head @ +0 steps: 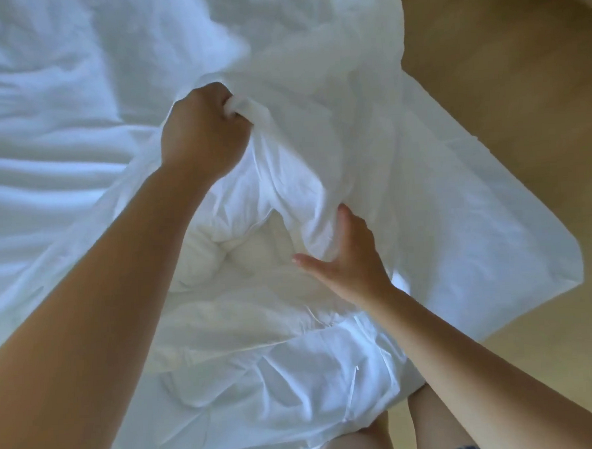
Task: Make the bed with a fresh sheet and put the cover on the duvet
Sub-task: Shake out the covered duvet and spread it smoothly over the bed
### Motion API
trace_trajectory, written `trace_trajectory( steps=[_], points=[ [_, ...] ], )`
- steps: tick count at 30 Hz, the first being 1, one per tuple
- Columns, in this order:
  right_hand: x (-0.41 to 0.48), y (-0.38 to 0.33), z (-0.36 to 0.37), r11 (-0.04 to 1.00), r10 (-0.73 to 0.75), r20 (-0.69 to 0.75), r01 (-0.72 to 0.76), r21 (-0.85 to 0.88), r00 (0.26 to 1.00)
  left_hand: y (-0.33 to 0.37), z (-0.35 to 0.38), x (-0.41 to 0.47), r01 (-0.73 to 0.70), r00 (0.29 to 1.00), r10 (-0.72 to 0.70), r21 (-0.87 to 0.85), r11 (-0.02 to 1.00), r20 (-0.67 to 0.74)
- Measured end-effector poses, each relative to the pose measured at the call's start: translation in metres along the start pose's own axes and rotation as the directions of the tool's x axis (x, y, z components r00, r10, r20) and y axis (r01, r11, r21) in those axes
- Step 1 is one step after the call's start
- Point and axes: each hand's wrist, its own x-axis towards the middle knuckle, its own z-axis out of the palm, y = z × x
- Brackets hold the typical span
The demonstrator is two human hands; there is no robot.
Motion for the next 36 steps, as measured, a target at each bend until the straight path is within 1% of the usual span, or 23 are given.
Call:
trace_trajectory(
  steps=[2,4,6,8,9,10,11,12,13,14,16,17,19,20,21,23,25,28,30,31,33,35,36],
  points=[
    [0.017,-0.016,0.016,0.993,0.109,0.038,-0.111,0.030,0.993,0.009,0.002,-0.004,-0.032,0.999,0.032,0.037,0.999,-0.015],
    [0.033,-0.008,0.016,0.980,0.188,0.020,-0.186,-0.070,0.982,0.011,0.002,-0.004,-0.041,0.999,0.043,0.104,0.994,-0.021],
    [0.044,0.016,-0.009,0.957,0.231,-0.067,-0.239,-0.165,0.971,0.008,0.001,-0.002,-0.037,0.999,0.040,0.186,0.982,-0.017],
    [0.053,0.049,-0.053,0.955,0.230,-0.239,-0.266,-0.130,0.943,0.004,0.005,-0.004,-0.054,0.999,0.053,0.288,0.956,0.012],
    [0.057,0.062,-0.078,0.957,0.234,-0.365,-0.279,-0.077,0.901,0.005,0.011,-0.007,-0.075,0.997,0.063,0.333,0.940,0.047],
    [0.060,0.076,-0.101,0.955,0.260,-0.490,-0.297,0.002,0.832,0.007,0.019,-0.011,-0.097,0.994,0.068,0.361,0.927,0.090],
    [0.061,0.087,-0.118,0.944,0.313,-0.581,-0.315,0.101,0.751,0.011,0.028,-0.016,-0.118,0.989,0.075,0.376,0.919,0.128],
    [0.061,0.097,-0.127,0.926,0.371,-0.622,-0.327,0.190,0.689,0.016,0.037,-0.021,-0.150,0.984,0.100,0.379,0.913,0.147],
    [0.059,0.105,-0.128,0.907,0.419,-0.605,-0.345,0.243,0.677,0.021,0.046,-0.025,-0.203,0.977,0.160,0.381,0.902,0.143],
    [0.055,0.110,-0.122,0.897,0.442,-0.551,-0.368,0.247,0.708,0.027,0.054,-0.028,-0.284,0.959,0.252,0.384,0.878,0.132],
    [0.042,0.113,-0.096,0.883,0.469,-0.423,-0.419,0.210,0.775,0.037,0.070,-0.033,-0.468,0.880,0.458,0.404,0.786,0.129],
    [0.035,0.115,-0.082,0.862,0.507,-0.373,-0.467,0.199,0.777,0.043,0.078,-0.034,-0.541,0.835,0.526,0.418,0.730,0.162],
    [0.024,0.120,-0.063,0.778,0.626,-0.290,-0.607,0.165,0.724,0.053,0.094,-0.033,-0.621,0.782,0.538,0.454,0.639,0.313],
    [0.020,0.125,-0.059,0.735,0.673,-0.242,-0.668,0.116,0.699,0.056,0.102,-0.031,-0.636,0.771,0.511,0.478,0.605,0.379],
    [0.017,0.132,-0.057,0.718,0.691,-0.191,-0.693,0.070,0.697,0.059,0.107,-0.027,-0.640,0.768,0.489,0.506,0.578,0.414],
    [0.016,0.146,-0.066,0.780,0.620,-0.144,-0.625,0.009,0.771,0.064,0.112,-0.018,-0.618,0.786,0.453,0.541,0.571,0.421],
    [0.018,0.153,-0.088,0.860,0.492,-0.183,-0.508,-0.050,0.851,0.068,0.118,-0.012,-0.606,0.796,0.449,0.550,0.575,0.407],
    [0.026,0.153,-0.141,0.928,0.298,-0.255,-0.341,-0.148,0.920,0.076,0.130,-0.009,-0.651,0.758,0.495,0.536,0.537,0.425],
    [0.037,0.152,-0.182,0.942,0.092,-0.302,-0.181,-0.284,0.949,0.084,0.139,-0.008,-0.672,0.740,0.495,0.495,0.550,0.455],
    [0.045,0.152,-0.201,0.924,-0.014,-0.332,-0.115,-0.364,0.943,0.088,0.143,-0.005,-0.649,0.758,0.468,0.455,0.610,0.454],
    [0.063,0.153,-0.228,0.873,-0.103,-0.409,-0.115,-0.474,0.907,0.096,0.147,0.004,-0.497,0.839,0.355,0.315,0.808,0.412],
    [0.076,0.149,-0.229,0.822,-0.023,-0.476,-0.254,-0.509,0.879,0.099,0.144,0.015,-0.286,0.904,0.205,0.174,0.942,0.376],
    [0.077,0.143,-0.221,0.811,0.047,-0.476,-0.313,-0.495,0.878,0.099,0.142,0.019,-0.217,0.913,0.157,0.121,0.969,0.378]
  ],
)
